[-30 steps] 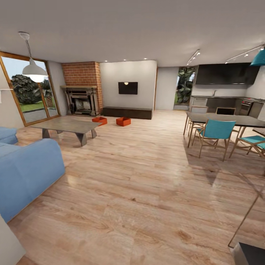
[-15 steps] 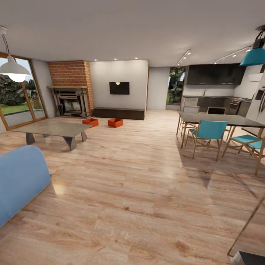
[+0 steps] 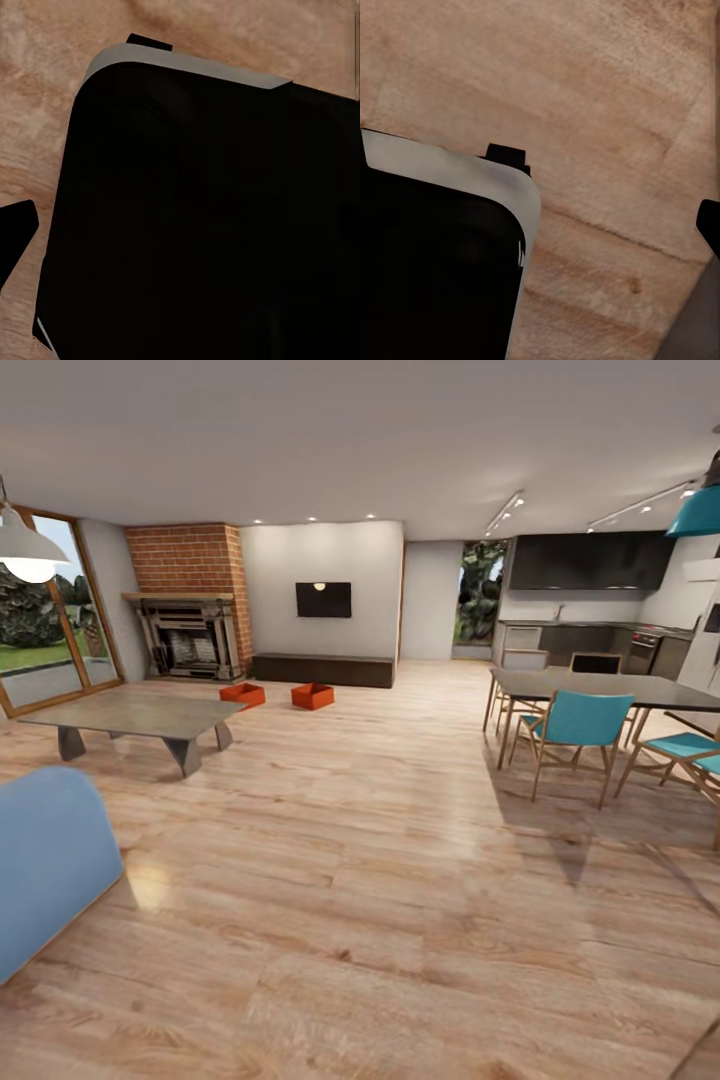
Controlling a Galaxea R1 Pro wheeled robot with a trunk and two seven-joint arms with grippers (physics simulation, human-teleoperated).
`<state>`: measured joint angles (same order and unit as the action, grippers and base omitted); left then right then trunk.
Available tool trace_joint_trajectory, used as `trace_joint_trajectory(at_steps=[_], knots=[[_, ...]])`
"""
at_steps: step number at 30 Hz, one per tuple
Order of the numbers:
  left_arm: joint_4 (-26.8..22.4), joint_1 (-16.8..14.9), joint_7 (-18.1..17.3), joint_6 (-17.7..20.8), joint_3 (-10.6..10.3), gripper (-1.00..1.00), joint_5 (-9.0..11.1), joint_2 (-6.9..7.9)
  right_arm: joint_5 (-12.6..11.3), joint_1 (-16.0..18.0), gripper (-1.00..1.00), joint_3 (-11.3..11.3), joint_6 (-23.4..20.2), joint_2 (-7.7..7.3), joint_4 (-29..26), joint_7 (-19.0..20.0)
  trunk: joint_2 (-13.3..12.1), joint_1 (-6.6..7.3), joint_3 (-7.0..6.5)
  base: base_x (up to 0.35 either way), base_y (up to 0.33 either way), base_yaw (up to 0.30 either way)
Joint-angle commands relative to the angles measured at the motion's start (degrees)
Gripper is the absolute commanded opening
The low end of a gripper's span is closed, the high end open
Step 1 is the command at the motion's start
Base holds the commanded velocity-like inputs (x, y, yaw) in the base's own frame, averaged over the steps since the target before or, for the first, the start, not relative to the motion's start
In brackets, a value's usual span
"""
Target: Move the two storage containers from the living room to the garage. In the garage, place one container on the floor and stack the other container on top of it (either order is fine).
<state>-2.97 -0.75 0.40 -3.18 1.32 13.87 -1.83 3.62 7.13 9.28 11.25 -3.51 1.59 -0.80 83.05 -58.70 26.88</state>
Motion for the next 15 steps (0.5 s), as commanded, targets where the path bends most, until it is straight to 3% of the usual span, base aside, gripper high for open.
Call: trace_joint_trajectory(at_steps=[1, 15], knots=[[0.0, 0.0, 0.0, -0.2, 0.1, 1.00, 0.2, -0.02, 0.3, 0.1, 1.00, 0.1, 0.3, 0.00, 0.2, -0.1, 0.0, -0.03, 0.06, 0.322, 0.000, 0.000], [0.0, 0.0, 0.0, -0.3, 0.2, 1.00, 0.4, -0.05, 0.3, 0.1, 1.00, 0.1, -0.1, 0.08, 0.2, 0.0, 0.0, -0.03, 0.06, 0.322, 0.000, 0.000]])
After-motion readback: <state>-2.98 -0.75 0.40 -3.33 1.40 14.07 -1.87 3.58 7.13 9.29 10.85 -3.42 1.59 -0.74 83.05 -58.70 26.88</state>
